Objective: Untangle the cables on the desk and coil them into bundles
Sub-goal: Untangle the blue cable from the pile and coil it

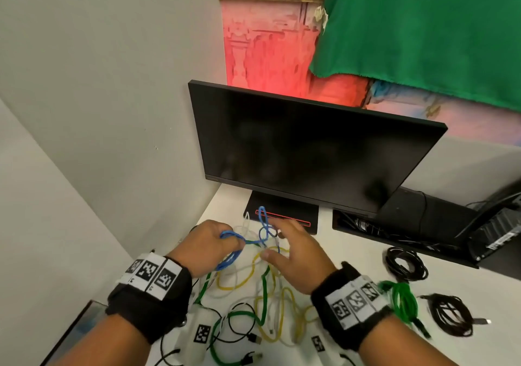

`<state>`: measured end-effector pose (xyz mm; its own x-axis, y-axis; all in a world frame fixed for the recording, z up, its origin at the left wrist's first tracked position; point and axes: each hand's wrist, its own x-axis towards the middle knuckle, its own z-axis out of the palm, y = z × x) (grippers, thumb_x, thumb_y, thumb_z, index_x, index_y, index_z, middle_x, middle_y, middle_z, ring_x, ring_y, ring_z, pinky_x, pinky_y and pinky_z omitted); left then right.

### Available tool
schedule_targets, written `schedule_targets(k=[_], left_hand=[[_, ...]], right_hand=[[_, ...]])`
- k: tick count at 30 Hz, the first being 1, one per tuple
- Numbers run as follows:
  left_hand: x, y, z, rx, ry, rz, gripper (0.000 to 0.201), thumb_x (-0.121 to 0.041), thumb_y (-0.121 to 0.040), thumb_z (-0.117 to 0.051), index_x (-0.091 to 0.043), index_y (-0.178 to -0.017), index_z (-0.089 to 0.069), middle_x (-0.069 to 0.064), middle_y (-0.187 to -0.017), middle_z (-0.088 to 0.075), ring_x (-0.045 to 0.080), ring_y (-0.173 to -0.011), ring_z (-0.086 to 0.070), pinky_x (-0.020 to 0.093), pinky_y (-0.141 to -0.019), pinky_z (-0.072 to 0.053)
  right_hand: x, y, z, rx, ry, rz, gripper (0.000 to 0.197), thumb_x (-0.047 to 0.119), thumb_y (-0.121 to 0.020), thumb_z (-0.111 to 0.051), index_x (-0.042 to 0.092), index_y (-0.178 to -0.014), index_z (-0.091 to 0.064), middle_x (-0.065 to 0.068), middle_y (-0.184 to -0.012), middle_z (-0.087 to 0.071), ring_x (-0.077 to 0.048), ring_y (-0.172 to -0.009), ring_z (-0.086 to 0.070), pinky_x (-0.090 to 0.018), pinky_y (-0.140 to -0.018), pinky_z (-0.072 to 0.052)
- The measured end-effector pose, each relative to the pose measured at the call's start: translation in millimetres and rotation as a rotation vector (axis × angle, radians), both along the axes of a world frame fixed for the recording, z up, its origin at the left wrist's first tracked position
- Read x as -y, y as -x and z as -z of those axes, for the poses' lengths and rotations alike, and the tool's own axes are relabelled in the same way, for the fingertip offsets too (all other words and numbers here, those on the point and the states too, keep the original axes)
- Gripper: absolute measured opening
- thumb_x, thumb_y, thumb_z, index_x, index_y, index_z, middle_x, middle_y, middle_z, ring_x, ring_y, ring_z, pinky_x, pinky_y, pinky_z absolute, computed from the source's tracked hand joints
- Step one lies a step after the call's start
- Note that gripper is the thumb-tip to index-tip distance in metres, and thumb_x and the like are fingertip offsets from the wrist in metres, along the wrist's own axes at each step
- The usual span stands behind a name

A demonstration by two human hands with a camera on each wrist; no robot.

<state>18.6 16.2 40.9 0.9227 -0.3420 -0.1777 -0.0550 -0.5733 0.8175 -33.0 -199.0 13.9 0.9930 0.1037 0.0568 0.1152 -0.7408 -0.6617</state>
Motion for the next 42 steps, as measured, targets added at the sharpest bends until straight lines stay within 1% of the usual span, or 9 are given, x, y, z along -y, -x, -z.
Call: schedule_targets(k=[4,9,14,19,23,27,31,35,42], left_hand=[[-0.4,3.0,-2.6,0.013,0.02,0.015,0.032,-0.034,-0.077,-0.069,-0.006,-0.064,-0.064,-0.003,-0.049,-0.05,0.008,-0.046,-0.043,0.021,-0.049,-0.037],[-25.6,-11.2,2.0,0.083,-0.13,-0.183,0.028,-0.016,-0.084,-0.067,-0.001,-0.062,-0.059,-0.004,-0.046,-0.047,0.009,-0.044,-0.042,0.023,-0.047,-0.034],[-40.5,-8.6,10.1,-0.014,-0.039,-0.144,0.039,-0.03,-0.089,-0.067,-0.003,-0.062,-0.06,-0.004,-0.044,-0.045,0.009,-0.04,-0.04,0.017,-0.043,-0.033],[-27.2,3.2,-3.3,-0.204,0.353,-0.053,0.048,-0.037,-0.087,-0.065,-0.019,-0.048,-0.044,0.001,-0.044,-0.032,0.015,-0.039,-0.028,0.021,-0.042,-0.03],[-18.3,4.7,-22.1,-0.314,0.916,-0.12,0.037,-0.032,-0.088,-0.063,-0.013,-0.057,-0.054,0.006,-0.045,-0.04,0.017,-0.039,-0.036,0.024,-0.045,-0.041],[-1.8,4.0,-25.8,-0.347,1.164,-0.284,0.031,-0.031,-0.087,-0.056,-0.004,-0.078,-0.068,0.007,-0.06,-0.062,0.015,-0.048,-0.058,0.025,-0.053,-0.054],[3.4,3.6,-14.3,-0.16,0.967,-0.331,0.051,-0.049,-0.087,-0.047,-0.002,-0.094,-0.067,-0.001,-0.054,-0.046,0.011,-0.046,-0.041,0.026,-0.06,-0.047],[8.6,16.7,2.0,-0.064,0.592,-0.103,0.076,-0.067,-0.091,-0.024,-0.008,-0.105,-0.069,0.001,-0.067,-0.057,0.015,-0.061,-0.051,0.024,-0.063,-0.047],[19.2,37.3,3.0,0.076,0.411,0.208,0.06,-0.077,-0.086,-0.027,-0.027,-0.067,-0.056,-0.005,-0.06,-0.052,0.011,-0.058,-0.048,0.022,-0.06,-0.042]], right_hand=[[-11.7,-15.7,-12.1,-0.044,0.048,0.079,0.018,0.037,-0.093,-0.064,0.022,-0.102,-0.067,0.006,-0.102,-0.066,-0.014,-0.097,-0.06,-0.032,-0.085,-0.049],[8.2,-19.3,-18.0,-0.019,-0.187,0.098,0.017,0.026,-0.097,-0.057,0.025,-0.081,-0.058,0.004,-0.081,-0.067,-0.016,-0.078,-0.062,-0.037,-0.076,-0.052],[47.2,-30.0,-16.6,0.196,-0.293,0.291,0.021,0.022,-0.097,-0.057,0.032,-0.08,-0.052,0.014,-0.068,-0.057,-0.001,-0.063,-0.053,-0.014,-0.06,-0.042],[56.7,-40.8,6.5,0.296,-0.146,0.484,0.023,0.027,-0.092,-0.067,0.028,-0.075,-0.05,0.007,-0.074,-0.053,-0.007,-0.066,-0.051,-0.025,-0.06,-0.038],[36.2,-30.0,36.5,0.058,0.236,0.168,0.023,0.038,-0.101,-0.048,0.026,-0.083,-0.051,0.008,-0.077,-0.049,-0.019,-0.073,-0.053,-0.03,-0.065,-0.038],[-10.9,-7.3,43.8,-0.076,0.351,-0.185,0.025,0.041,-0.104,-0.038,0.023,-0.096,-0.053,-0.002,-0.097,-0.06,-0.029,-0.092,-0.059,-0.031,-0.07,-0.036],[-39.1,17.7,11.1,-0.089,0.335,-0.449,0.027,0.046,-0.101,-0.046,0.021,-0.094,-0.052,-0.004,-0.099,-0.06,-0.031,-0.09,-0.056,-0.033,-0.069,-0.032],[-46.8,35.7,-29.0,0.049,0.202,-0.552,0.022,0.04,-0.099,-0.049,0.019,-0.091,-0.054,-0.001,-0.091,-0.06,-0.026,-0.079,-0.053,-0.036,-0.068,-0.042],[-23.9,10.8,-53.0,0.152,-0.254,-0.237,0.01,0.021,-0.091,-0.066,0.022,-0.082,-0.064,0.012,-0.07,-0.067,-0.006,-0.07,-0.061,-0.038,-0.071,-0.052]])
